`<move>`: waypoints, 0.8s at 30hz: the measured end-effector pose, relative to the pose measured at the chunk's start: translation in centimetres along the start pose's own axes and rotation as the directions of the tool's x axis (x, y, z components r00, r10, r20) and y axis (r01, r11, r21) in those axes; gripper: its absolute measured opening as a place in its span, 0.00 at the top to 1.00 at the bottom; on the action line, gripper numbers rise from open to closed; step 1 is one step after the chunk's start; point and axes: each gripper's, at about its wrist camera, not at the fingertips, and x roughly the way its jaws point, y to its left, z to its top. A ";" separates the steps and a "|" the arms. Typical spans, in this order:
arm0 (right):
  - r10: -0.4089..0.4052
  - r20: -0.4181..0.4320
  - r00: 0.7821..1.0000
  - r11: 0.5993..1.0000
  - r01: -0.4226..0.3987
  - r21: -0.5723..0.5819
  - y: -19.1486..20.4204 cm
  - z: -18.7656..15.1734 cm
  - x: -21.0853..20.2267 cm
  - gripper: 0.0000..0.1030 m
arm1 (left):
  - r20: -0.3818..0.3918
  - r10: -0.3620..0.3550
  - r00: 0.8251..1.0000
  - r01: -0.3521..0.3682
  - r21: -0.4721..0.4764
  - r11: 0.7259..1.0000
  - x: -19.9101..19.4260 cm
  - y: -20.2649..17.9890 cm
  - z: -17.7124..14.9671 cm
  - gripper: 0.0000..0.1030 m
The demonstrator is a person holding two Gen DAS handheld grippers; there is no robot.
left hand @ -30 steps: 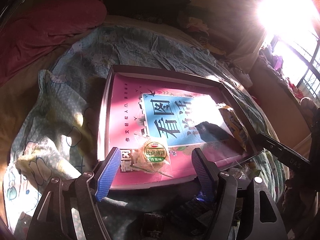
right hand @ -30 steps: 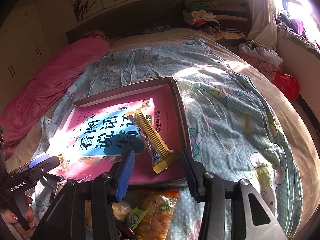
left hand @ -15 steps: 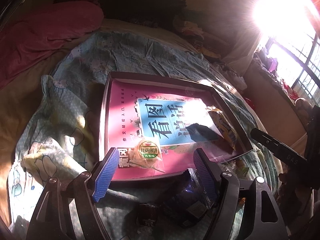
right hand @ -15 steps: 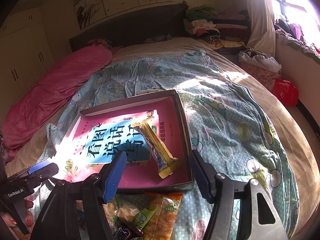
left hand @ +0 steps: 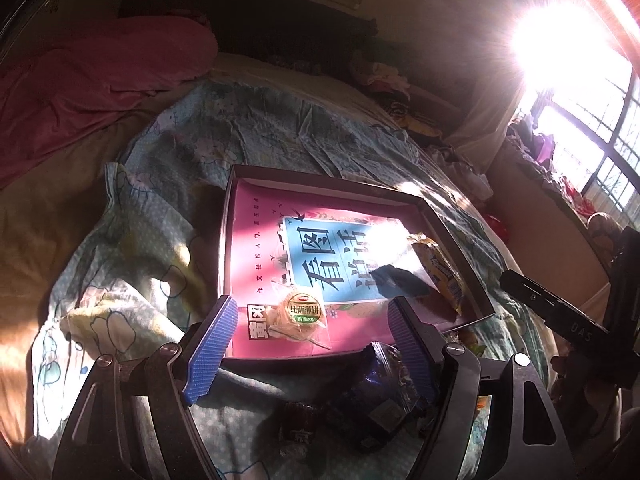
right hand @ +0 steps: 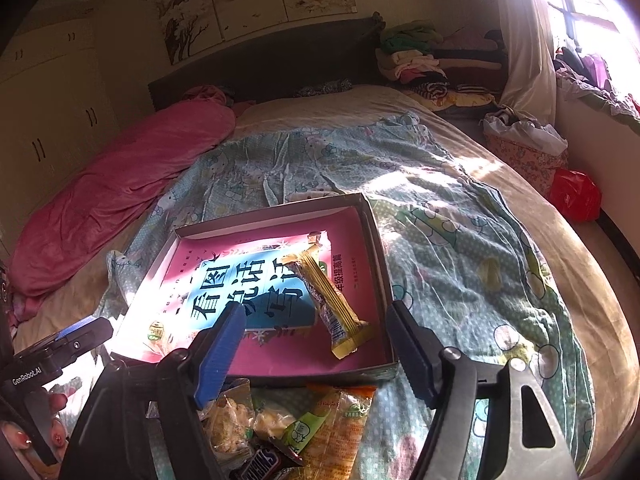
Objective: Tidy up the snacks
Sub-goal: 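Withdraw both tools from the tray back toward the snack pile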
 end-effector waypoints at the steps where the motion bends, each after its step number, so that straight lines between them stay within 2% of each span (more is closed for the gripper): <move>1: 0.002 0.004 1.000 1.000 -0.002 -0.004 0.1 0.0 -0.1 0.29 | 0.002 0.001 1.000 -0.001 0.002 1.000 -0.2 0.0 -0.1 0.23; 24: 0.042 0.047 0.998 0.999 -0.040 -0.034 0.8 -0.5 -2.6 0.22 | 0.018 -0.011 1.000 0.011 0.028 1.000 -2.2 -0.7 -0.6 0.23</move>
